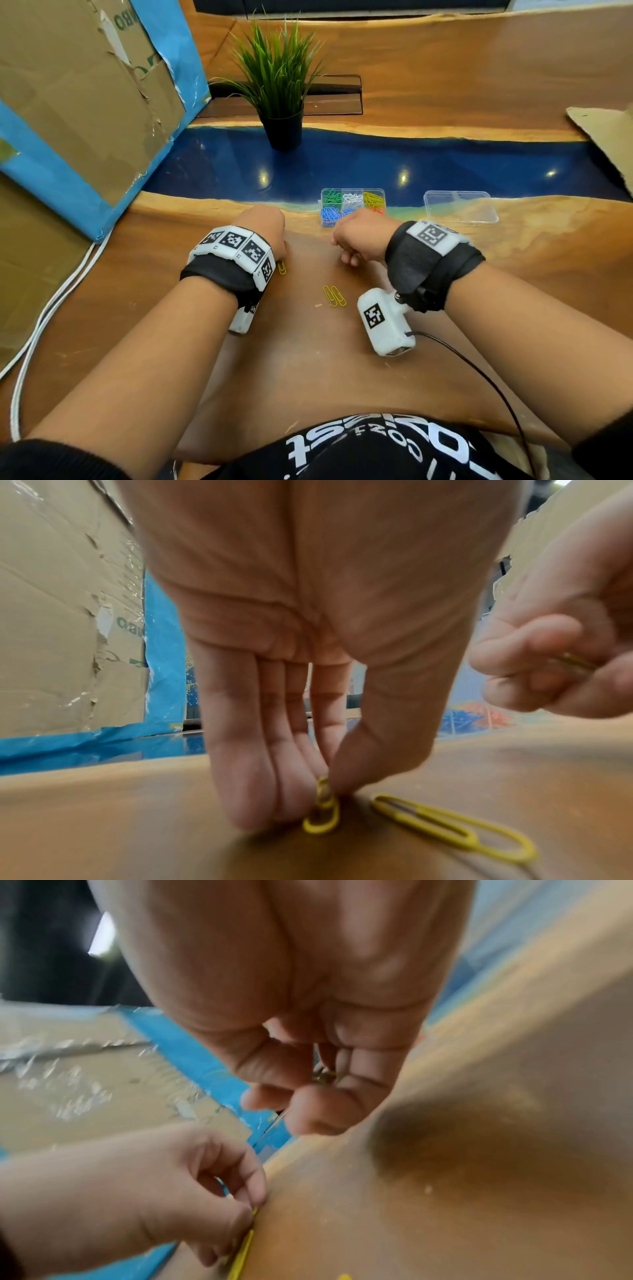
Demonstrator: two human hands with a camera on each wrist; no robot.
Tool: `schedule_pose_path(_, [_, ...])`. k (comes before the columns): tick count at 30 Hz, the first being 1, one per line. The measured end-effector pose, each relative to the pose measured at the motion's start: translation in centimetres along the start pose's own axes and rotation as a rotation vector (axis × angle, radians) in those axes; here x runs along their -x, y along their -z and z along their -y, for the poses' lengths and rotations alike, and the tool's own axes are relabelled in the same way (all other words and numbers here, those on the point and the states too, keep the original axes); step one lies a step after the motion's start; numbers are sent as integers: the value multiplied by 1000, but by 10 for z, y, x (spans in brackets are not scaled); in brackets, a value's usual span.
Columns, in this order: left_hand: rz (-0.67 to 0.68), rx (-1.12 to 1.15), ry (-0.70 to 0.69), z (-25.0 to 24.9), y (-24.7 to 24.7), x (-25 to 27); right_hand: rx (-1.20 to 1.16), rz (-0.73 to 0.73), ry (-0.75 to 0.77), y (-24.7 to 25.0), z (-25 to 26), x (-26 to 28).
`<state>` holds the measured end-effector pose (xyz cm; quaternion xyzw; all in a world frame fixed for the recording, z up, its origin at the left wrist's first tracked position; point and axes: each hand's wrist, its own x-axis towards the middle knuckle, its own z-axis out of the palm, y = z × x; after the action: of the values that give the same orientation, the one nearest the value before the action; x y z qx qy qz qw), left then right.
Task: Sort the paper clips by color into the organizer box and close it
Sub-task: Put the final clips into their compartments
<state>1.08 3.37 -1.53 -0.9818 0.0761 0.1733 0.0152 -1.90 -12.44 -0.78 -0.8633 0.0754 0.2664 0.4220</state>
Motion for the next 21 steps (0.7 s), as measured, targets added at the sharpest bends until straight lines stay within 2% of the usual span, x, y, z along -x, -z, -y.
schedule_pose_path(7, [-13, 52, 39, -1, -2, -2, 600, 60, 123, -12, -8, 18])
schedule_pose_path(10, [-14, 69, 55, -1, -3, -1, 779, 96, 154, -18, -8, 24])
schedule_pose_path(17, [-9, 178, 112, 8, -1, 3, 978, 39, 123, -19, -2, 24])
schedule_pose_path(19, [-34, 260, 134, 13, 0, 4, 959, 71, 106, -16, -3, 24])
schedule_pose_path(21, [-18, 410, 158, 17, 0, 5, 779, 89, 57, -12, -6, 20])
